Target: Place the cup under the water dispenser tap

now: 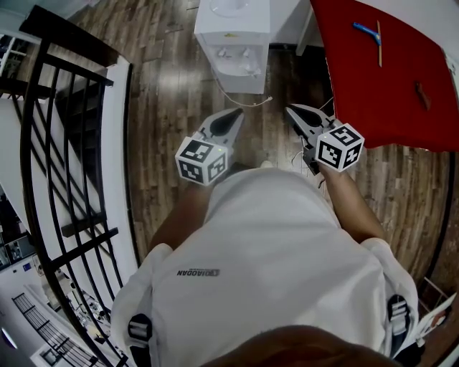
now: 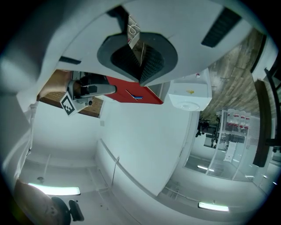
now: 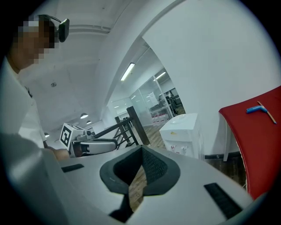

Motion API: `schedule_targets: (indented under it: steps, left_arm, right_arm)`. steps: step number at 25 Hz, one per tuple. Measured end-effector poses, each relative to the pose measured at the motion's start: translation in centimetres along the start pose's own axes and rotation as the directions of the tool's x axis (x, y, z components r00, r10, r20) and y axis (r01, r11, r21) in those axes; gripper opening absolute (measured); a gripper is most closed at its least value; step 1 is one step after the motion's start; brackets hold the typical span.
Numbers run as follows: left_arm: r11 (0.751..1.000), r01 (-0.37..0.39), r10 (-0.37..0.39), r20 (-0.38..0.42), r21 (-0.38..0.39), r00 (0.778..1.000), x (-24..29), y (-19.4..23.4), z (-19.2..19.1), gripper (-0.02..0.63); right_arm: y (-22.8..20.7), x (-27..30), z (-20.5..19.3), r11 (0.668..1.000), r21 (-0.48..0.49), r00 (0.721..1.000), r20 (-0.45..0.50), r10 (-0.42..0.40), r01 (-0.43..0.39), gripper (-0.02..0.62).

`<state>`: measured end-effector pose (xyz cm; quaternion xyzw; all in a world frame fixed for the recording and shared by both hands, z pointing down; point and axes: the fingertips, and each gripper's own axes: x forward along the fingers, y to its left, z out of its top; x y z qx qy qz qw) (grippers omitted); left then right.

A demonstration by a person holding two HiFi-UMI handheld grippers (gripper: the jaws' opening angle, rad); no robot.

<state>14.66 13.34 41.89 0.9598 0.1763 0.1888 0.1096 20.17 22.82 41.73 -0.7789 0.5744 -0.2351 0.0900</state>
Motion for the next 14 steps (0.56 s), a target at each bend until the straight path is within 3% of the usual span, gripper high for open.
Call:
schedule_targets:
  steps: [14]
  left_arm:
    - [1.0,-0.001,0.002,-0.011,0.026,1.0,1.1,-2.6,-0.3,-0.005]
  right_arm:
    - [-1.5,-3.1,-1.0,1.0,0.02,1.0,0.029,-0.012,0.012,0.021]
